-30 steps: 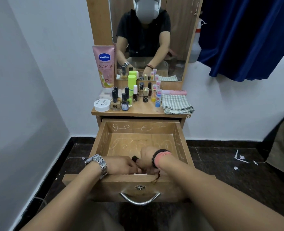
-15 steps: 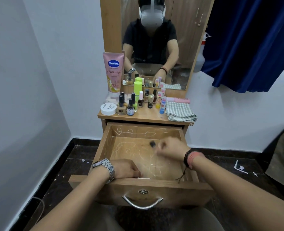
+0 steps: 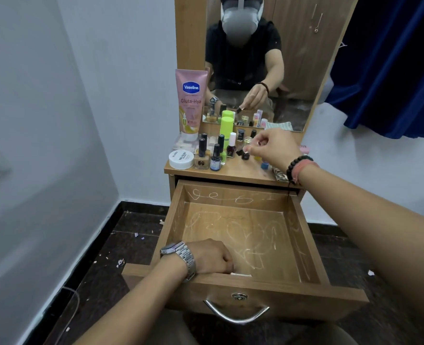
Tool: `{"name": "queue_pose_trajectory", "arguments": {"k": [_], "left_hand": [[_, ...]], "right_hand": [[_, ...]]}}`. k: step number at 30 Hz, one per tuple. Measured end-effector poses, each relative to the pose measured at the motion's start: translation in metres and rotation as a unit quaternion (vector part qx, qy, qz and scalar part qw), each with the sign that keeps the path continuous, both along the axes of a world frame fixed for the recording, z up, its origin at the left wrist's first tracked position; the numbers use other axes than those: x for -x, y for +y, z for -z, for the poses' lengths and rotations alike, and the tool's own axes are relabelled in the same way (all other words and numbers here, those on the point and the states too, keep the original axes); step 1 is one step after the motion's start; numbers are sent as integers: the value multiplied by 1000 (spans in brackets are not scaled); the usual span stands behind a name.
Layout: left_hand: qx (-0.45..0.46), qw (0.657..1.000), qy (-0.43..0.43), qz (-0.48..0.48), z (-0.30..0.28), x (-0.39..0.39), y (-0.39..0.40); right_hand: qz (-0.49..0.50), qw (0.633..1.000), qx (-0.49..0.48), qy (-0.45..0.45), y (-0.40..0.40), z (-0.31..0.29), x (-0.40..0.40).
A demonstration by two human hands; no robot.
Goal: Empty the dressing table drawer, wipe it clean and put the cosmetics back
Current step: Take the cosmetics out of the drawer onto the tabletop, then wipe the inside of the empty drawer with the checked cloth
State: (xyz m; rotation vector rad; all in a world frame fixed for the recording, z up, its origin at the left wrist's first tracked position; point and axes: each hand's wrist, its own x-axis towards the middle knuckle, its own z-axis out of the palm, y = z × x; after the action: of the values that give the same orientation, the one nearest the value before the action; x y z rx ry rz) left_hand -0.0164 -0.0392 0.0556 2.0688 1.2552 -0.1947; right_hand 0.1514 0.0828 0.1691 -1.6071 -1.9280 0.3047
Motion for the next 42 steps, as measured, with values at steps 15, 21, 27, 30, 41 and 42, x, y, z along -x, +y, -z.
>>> {"name": "queue_pose_trajectory", "arguments": {"k": [15, 21, 27, 30, 41, 42], "left_hand": [[0, 1000, -11, 12, 5, 0, 3], [-1, 1000, -10, 15, 4, 0, 3], [-2, 1000, -8, 23, 6, 2, 4], [-2, 1000, -5, 26, 7, 3, 5], [-9, 1000, -5, 29, 12, 4, 7], [-12, 1000, -9, 26, 13, 5, 8]], "right_hand": [[-29, 984, 74, -162, 43, -1, 32], [-20, 982, 70, -177, 44, 2, 34], [-5, 991, -72, -110, 30, -28, 24], [39, 981, -189, -17, 24, -53, -1], [127, 962, 194, -143, 13, 14, -100], [138, 966, 187, -109, 11, 18, -101]]}}
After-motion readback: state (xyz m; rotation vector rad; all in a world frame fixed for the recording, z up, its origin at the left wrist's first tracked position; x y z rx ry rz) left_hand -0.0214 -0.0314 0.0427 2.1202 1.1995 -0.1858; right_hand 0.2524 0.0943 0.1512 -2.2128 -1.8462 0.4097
